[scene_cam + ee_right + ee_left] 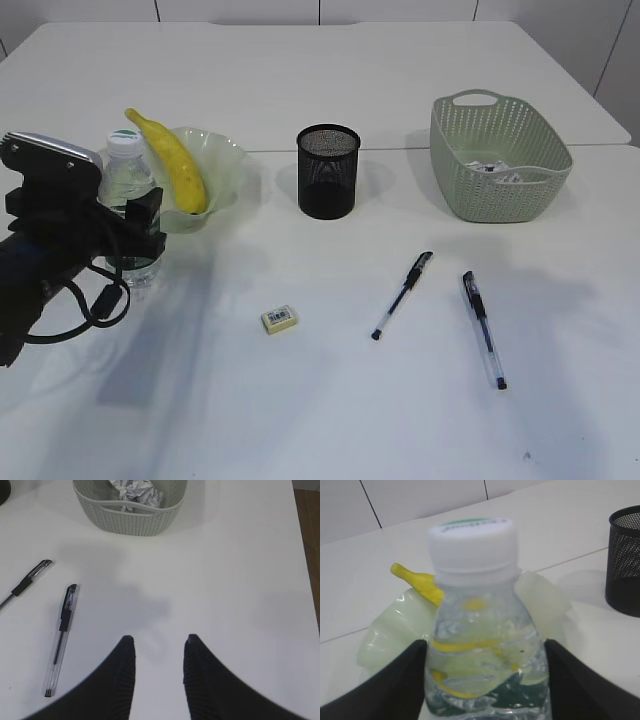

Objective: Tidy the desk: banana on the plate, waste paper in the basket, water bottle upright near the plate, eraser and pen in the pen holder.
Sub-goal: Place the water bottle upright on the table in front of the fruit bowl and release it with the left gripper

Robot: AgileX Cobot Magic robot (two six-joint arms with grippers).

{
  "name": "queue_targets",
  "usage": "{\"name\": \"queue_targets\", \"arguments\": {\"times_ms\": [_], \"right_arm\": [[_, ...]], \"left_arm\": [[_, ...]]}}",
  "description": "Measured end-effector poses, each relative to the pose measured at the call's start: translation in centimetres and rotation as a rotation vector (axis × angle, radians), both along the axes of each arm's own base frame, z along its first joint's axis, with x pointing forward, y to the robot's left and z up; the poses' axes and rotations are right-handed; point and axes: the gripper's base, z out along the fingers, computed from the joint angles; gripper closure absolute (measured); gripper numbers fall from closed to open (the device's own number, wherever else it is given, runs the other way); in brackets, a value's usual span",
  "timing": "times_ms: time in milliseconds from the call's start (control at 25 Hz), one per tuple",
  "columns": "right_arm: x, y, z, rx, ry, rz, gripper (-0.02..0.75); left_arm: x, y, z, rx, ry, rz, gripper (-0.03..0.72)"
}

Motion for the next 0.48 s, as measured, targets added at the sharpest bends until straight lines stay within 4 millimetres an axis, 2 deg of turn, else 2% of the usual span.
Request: {"name": "queue_targets", "arguments": {"times_ms": [480], "right_arm": [[0.00,0.00,0.00,0.000,0.000,0.000,0.487]], "left_arm": [[0.21,0.02,0.48,-0.011,-0.044,0.010,0.181]]}}
